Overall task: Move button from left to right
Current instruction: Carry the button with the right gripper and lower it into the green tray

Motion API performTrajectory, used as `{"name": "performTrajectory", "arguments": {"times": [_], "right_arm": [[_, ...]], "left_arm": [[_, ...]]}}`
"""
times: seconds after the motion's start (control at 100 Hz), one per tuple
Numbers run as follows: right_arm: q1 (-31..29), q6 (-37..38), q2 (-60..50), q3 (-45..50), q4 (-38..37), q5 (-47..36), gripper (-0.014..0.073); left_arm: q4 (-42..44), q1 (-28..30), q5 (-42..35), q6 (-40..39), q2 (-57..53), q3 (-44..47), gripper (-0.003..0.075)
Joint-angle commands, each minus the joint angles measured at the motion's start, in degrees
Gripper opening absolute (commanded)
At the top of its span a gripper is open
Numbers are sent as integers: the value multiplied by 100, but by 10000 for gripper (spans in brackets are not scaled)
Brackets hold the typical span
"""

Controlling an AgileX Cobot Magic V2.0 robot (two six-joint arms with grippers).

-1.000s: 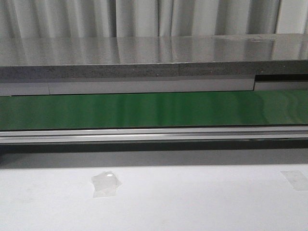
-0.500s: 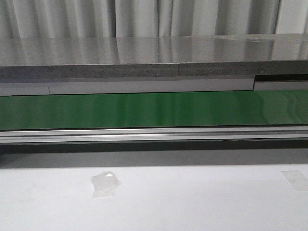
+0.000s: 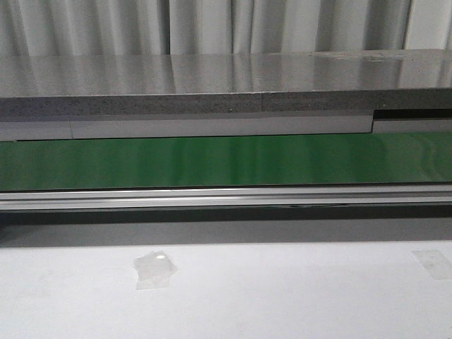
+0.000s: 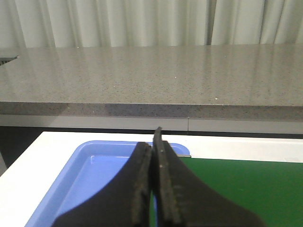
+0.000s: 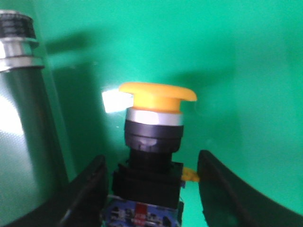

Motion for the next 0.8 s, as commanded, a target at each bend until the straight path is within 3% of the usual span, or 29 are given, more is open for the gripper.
{"name": "performTrajectory", "arguments": {"times": [0.0,0.35,0.79], "right_arm": [[-24,-74,-305,-175,-121,-86,71],[-24,-74,-305,-175,-121,7,76],[-24,-46,-305,-175,-121,143,185]], "left_arm": [[-50,-35,-474,-9,34,-160,-20],[-50,-35,-474,-9,34,-160,-20],[-50,-35,-474,-9,34,-160,-20]]}}
